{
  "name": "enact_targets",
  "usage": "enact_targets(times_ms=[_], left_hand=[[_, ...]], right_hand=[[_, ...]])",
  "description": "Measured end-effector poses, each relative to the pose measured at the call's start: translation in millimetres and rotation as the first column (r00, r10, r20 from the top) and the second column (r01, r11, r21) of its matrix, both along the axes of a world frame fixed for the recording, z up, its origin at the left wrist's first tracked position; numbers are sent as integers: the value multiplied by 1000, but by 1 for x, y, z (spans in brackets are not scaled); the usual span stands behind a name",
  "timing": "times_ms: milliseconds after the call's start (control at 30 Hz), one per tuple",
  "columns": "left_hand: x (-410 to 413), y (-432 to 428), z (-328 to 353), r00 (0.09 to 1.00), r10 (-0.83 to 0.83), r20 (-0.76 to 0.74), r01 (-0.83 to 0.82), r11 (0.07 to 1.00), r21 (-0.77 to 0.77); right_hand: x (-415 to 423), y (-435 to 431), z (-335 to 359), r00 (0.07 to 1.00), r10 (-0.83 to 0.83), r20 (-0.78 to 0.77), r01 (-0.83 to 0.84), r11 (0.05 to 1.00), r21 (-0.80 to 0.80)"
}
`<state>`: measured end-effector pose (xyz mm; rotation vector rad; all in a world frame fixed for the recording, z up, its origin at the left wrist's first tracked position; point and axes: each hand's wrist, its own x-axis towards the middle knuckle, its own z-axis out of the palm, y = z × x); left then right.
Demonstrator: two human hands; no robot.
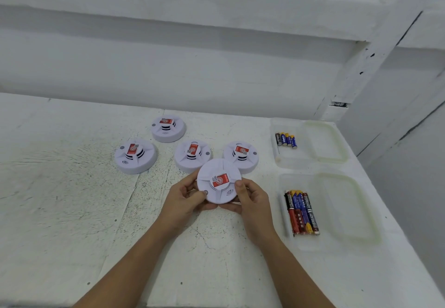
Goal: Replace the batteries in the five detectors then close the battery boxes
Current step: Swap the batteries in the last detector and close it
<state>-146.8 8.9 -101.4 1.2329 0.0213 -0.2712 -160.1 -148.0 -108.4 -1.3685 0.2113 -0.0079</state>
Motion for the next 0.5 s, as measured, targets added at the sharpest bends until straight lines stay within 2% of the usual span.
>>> enact_targets(times_ms=[500], left_hand=[[0, 3, -6, 999, -22, 41, 23, 999, -31]], right_hand=[[0, 0, 0, 1000, -5, 4, 5, 1000, -14]])
